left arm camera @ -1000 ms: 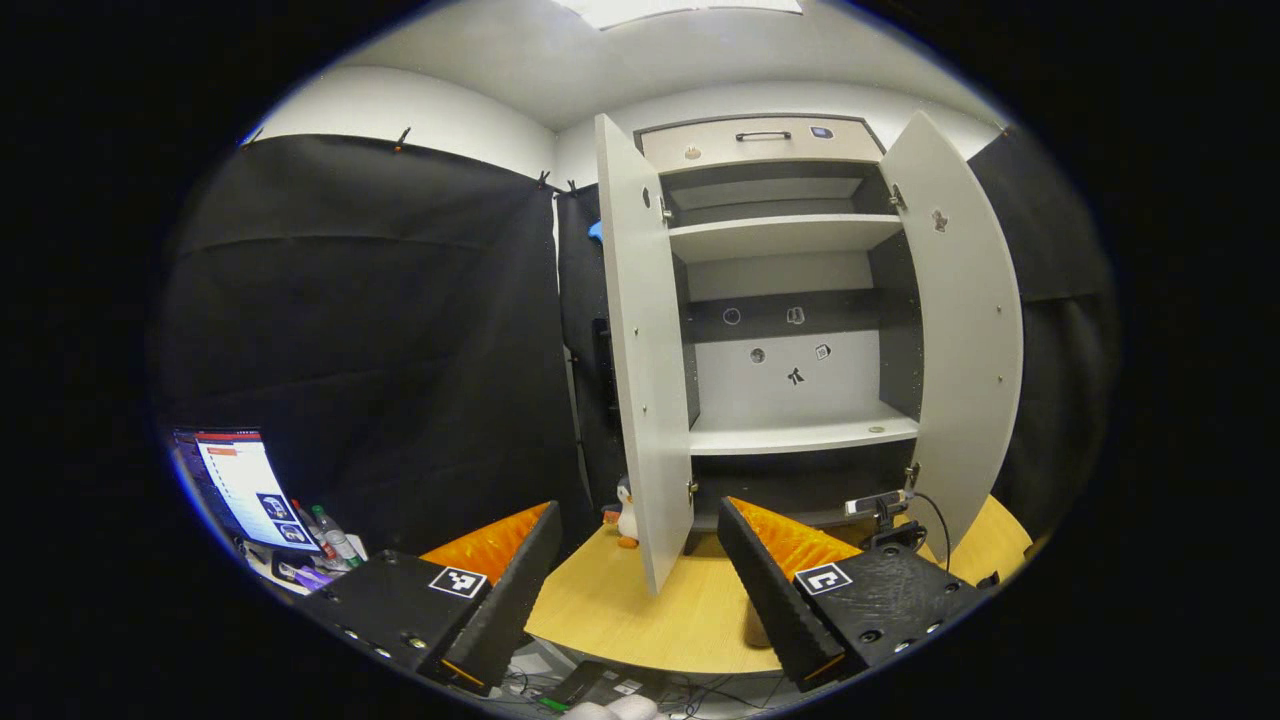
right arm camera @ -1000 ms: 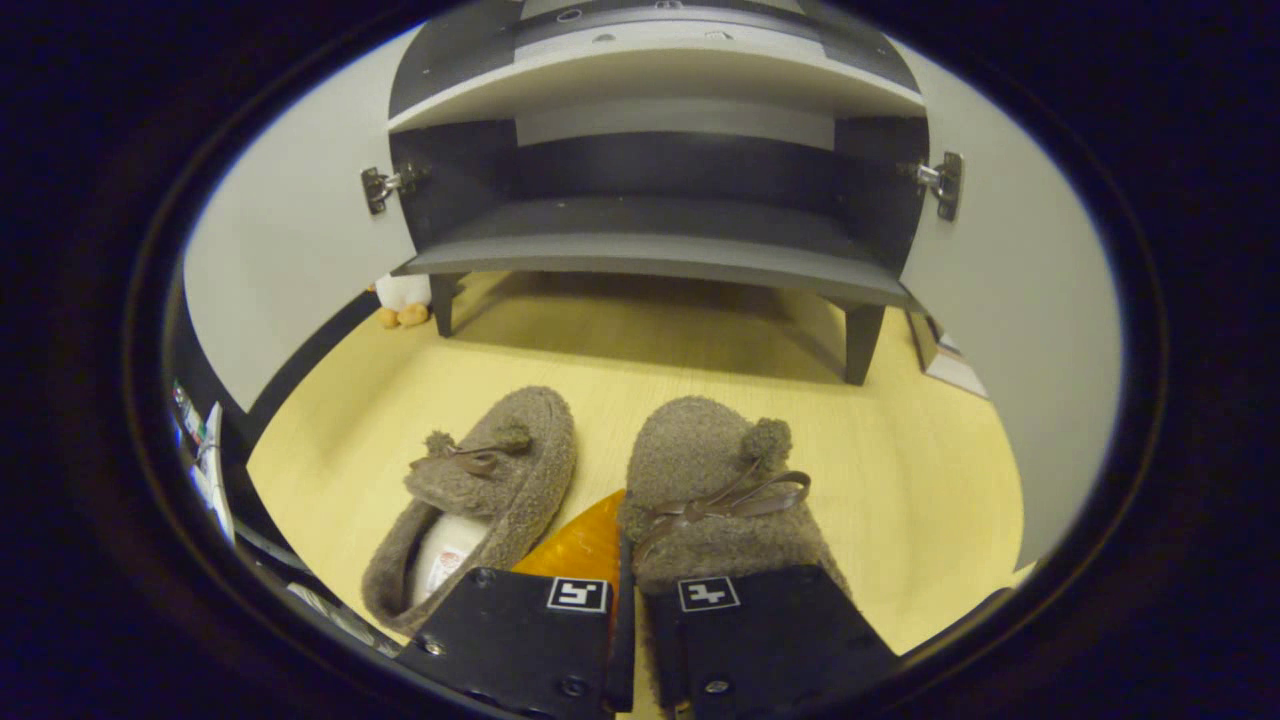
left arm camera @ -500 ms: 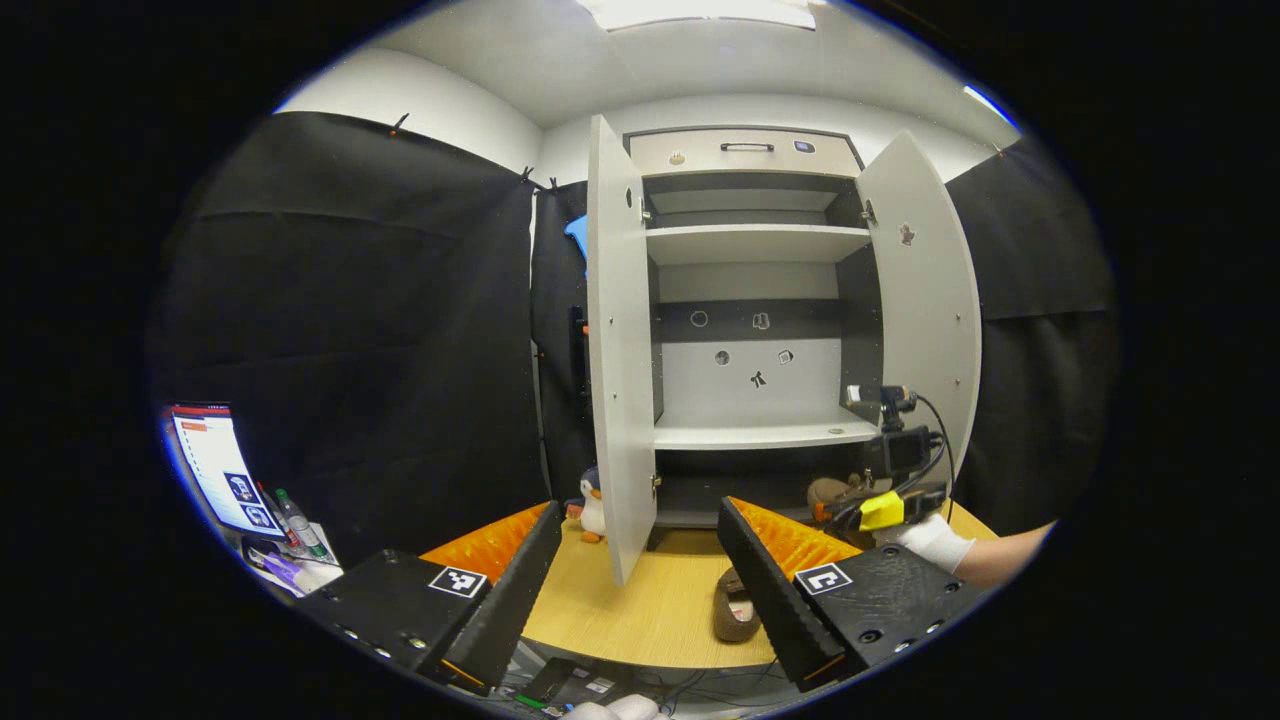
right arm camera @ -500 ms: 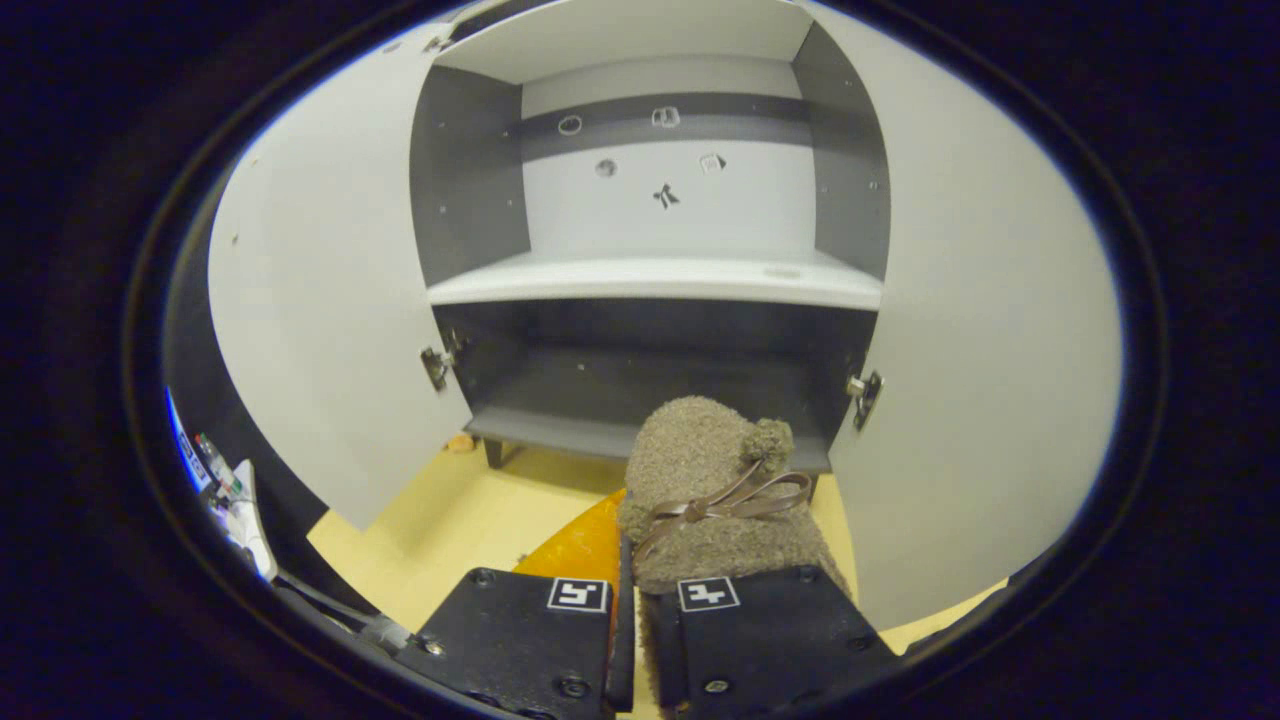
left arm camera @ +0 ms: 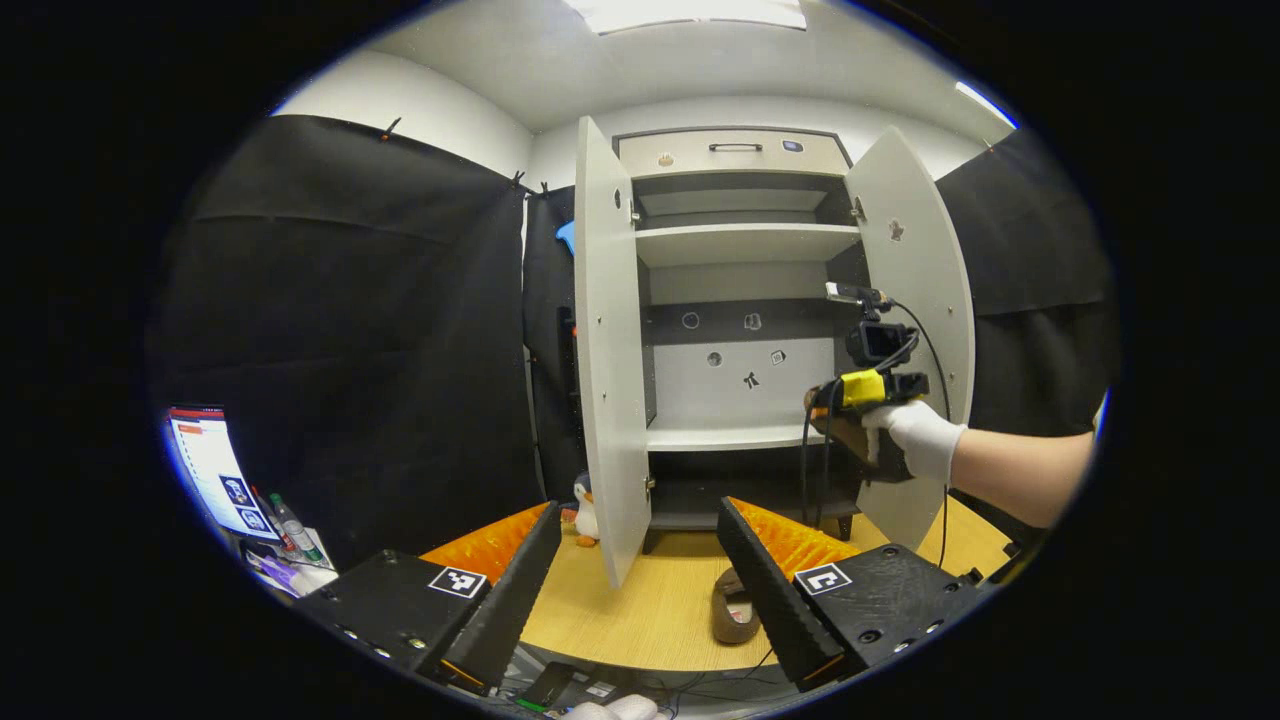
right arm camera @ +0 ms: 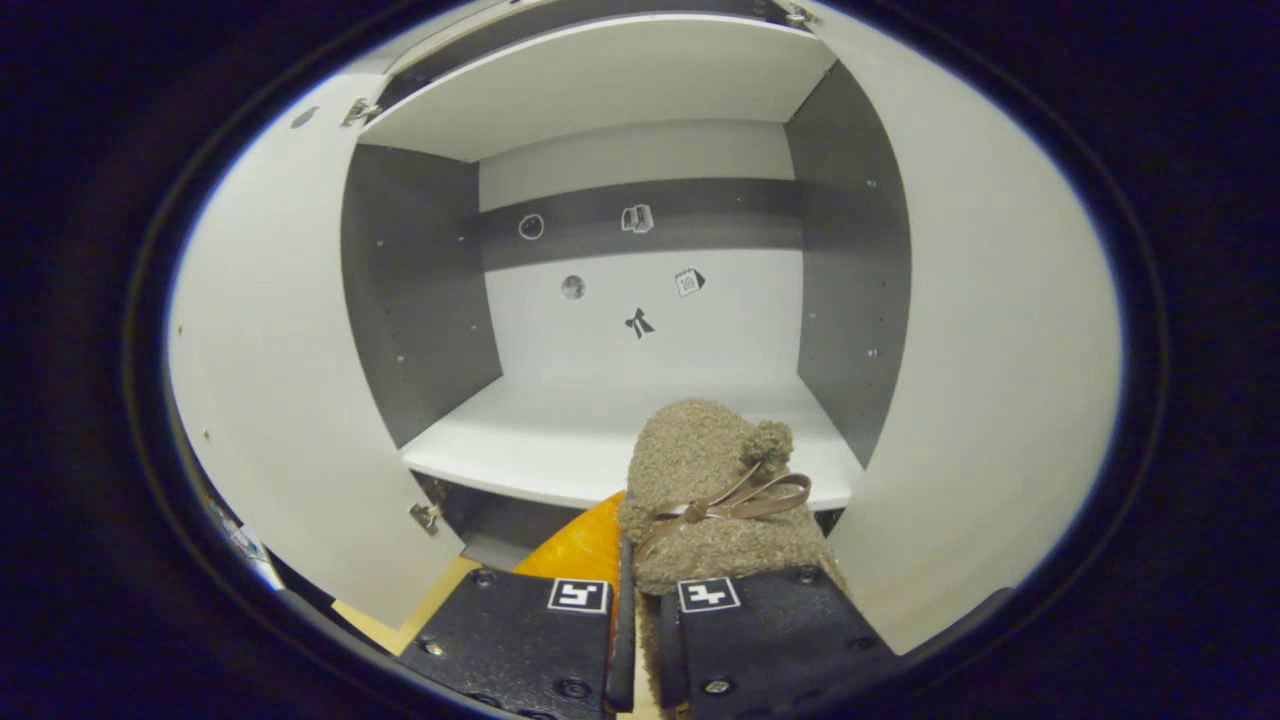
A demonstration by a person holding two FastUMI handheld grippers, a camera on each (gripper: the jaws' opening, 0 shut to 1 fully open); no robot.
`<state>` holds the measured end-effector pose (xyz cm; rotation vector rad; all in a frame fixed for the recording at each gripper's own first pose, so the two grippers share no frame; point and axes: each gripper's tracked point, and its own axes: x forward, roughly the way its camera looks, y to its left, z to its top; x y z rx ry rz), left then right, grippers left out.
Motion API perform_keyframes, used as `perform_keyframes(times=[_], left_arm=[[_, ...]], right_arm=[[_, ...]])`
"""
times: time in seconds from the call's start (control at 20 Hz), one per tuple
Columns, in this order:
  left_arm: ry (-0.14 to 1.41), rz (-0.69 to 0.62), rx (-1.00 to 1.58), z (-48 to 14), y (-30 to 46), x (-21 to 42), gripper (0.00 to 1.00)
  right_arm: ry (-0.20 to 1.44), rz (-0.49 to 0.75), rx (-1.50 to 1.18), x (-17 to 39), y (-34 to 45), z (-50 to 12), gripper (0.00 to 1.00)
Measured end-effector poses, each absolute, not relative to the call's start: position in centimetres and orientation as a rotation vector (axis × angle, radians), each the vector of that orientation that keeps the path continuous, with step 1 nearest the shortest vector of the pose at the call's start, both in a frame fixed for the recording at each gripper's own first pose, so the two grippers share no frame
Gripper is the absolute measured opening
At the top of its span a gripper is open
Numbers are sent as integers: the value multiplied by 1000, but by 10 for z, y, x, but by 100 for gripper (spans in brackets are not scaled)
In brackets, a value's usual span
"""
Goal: Grab one shoe with the right hand and put it into the shoe cabinet, grab the other shoe with the left hand and put it into the shoe cabinet; then close the right door with the right hand and the left door with the left hand.
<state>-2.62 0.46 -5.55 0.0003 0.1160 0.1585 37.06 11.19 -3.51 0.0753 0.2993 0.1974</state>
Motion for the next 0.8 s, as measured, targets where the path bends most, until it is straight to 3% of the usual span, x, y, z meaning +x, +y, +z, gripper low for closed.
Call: perform_keyframes(times=[0.3,0.55,0.8], left_arm=[[151,214,-25,-68,9,-16,96],[160,266,-17,-66,9,-8,96],[176,303,-17,-69,8,-6,96]], right_arm=[[301,176,62,465,133,-1,12],[403,143,34,535,138,-22,12],[574,95,34,563,130,-55,12]])
